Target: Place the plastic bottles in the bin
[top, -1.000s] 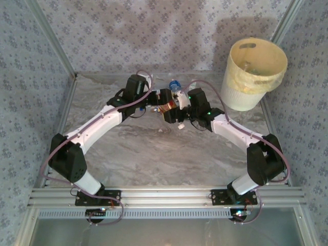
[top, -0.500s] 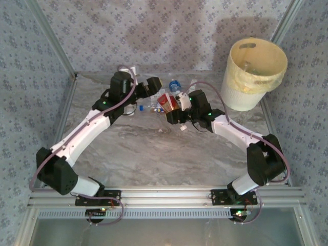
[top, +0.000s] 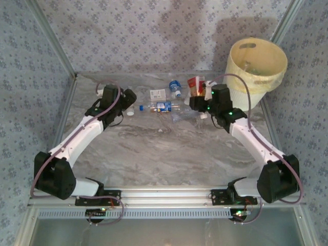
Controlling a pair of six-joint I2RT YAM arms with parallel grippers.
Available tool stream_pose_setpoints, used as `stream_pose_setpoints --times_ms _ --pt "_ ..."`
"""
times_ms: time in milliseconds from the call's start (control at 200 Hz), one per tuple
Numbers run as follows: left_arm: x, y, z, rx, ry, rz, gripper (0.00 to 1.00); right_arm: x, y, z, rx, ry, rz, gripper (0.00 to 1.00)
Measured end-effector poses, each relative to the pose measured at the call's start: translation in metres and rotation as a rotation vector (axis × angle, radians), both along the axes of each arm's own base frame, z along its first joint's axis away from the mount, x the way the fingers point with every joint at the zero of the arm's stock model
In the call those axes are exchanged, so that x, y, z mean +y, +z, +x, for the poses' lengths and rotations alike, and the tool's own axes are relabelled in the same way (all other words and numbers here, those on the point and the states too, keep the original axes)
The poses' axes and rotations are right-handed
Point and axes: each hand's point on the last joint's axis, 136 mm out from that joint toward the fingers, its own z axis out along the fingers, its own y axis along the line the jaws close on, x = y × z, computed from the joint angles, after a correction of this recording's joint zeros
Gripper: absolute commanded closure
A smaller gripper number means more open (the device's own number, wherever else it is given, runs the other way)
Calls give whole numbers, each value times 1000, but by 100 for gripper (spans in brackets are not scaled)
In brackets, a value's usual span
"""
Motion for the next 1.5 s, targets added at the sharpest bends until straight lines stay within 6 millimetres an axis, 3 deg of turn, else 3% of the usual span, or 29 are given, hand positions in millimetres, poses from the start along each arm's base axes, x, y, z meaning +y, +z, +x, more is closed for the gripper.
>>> stream_pose_setpoints --times_ms 335,505,704,909,1089,1194,1379,1499 --pt "2 -15 -20 19 -42 6 2 -84 72 33 -209 -236 -6 47" --pt "1 -19 -22 29 -55 3 2 -121 121 66 -340 -336 32 47" --pt "2 -26 -24 39 -55 3 2 -154 151 109 -424 -454 44 46" --pt "8 -31 -28 49 -42 6 2 -209 150 138 -435 -635 41 46" --pt "12 -30 -29 36 -31 -1 2 -251 146 144 -458 -764 11 44" --pt "13 -34 -31 44 -29 -2 2 -257 147 152 -466 -780 -28 40" --pt "13 -35 -31 49 -21 -6 2 -259 134 159 -432 -765 -102 17" --pt "17 -36 -30 53 -8 -9 2 -260 125 157 -391 -762 -130 11"
